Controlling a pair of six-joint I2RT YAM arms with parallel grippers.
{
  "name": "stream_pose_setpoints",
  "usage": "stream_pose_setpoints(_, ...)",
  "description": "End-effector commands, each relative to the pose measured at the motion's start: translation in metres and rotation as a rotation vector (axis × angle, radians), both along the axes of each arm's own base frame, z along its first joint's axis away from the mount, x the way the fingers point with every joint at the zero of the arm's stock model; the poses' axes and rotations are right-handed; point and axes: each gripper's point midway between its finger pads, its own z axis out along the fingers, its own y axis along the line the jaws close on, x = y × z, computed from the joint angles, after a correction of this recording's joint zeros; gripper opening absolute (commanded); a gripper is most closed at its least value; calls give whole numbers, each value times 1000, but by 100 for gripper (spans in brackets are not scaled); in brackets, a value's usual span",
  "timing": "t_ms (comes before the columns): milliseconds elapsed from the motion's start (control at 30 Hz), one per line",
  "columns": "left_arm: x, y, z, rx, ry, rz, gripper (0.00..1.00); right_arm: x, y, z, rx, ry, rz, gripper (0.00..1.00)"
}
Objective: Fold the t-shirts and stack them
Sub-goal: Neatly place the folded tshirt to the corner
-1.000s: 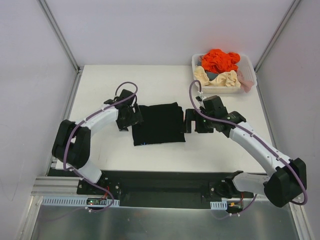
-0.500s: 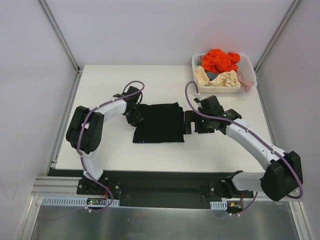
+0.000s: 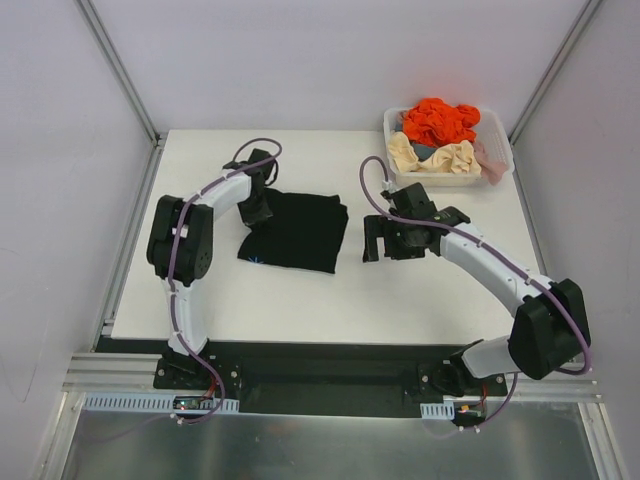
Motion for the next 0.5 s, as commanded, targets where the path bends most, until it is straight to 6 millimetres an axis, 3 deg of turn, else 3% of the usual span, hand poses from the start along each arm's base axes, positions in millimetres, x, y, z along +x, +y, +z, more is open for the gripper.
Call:
stream_pose_setpoints(0,32,73,20,206,-39,77,0,17,1,7,-23,-33,10,97)
stream_pose_setpoints(233,102,141,26,278,-91,103,0,32,2,6,-16,-22,-1,97)
stream_pose_setpoints(267,117,147,37,275,-132,116,0,33,1,6,-13,-21,-2,97)
stream_pose_setpoints(300,122,156,28,280,-119,127,0,35,-1,7,-12,-21,-9,97)
stream_pose_setpoints(467,154,202,37,296,-188,212,0,41,-8,8,-13,-19,-24,97)
